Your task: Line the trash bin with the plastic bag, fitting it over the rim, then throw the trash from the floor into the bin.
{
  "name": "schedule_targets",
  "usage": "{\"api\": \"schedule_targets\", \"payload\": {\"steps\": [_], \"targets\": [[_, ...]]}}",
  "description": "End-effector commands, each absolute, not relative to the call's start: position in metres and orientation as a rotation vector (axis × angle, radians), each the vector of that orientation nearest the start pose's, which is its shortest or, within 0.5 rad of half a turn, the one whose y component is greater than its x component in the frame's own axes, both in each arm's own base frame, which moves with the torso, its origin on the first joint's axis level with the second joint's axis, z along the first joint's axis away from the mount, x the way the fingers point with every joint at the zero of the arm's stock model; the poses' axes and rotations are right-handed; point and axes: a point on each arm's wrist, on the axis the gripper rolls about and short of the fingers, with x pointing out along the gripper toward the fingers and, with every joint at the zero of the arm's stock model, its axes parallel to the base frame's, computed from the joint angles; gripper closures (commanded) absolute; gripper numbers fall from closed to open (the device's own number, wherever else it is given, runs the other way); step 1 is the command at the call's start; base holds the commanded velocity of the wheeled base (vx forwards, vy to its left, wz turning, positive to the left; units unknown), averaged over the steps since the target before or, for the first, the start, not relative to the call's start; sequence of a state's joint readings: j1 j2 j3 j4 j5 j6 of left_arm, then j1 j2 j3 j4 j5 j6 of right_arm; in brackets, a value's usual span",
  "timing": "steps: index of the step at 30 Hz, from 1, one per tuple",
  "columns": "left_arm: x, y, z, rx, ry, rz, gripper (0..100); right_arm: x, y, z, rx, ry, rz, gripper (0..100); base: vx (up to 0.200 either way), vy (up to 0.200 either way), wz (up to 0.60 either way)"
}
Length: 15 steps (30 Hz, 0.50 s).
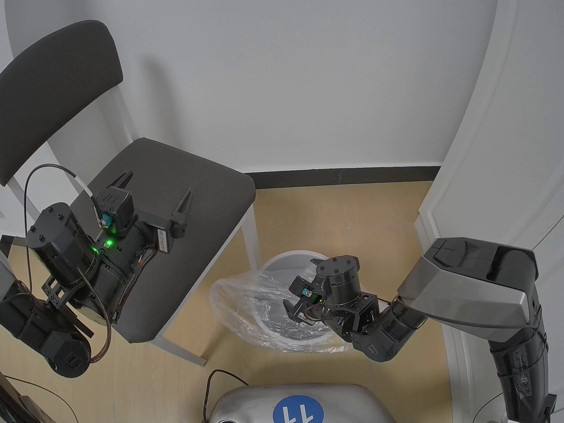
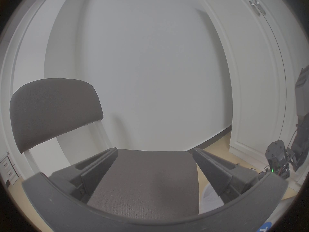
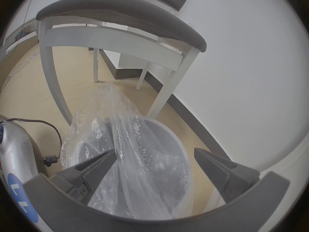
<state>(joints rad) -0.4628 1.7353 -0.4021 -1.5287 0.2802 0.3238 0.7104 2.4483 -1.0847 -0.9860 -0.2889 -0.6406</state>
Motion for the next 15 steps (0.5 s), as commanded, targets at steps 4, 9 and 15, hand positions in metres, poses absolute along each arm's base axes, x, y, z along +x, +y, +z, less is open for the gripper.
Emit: {"api": "schedule_targets", "payload": {"steps": [4,9,15], "targets": [[0.239,-0.112,0.163,0.252,-0.208,-0.151,0,0.336,0.278,-0.004,-0.809,0.195,0.509,0,0.0,0.0,0.0],[0.239,-0.112,0.162,0.253,-0.205,-0.151,0,0.342,0.273,-0.02,-0.82,0.23,0.5,0,0.0,0.0,0.0],[0.24,-0.113,0.161,0.262,-0.201,-0.151,0,0.341,0.273,-0.038,-0.834,0.265,0.512,0,0.0,0.0,0.0]]}}
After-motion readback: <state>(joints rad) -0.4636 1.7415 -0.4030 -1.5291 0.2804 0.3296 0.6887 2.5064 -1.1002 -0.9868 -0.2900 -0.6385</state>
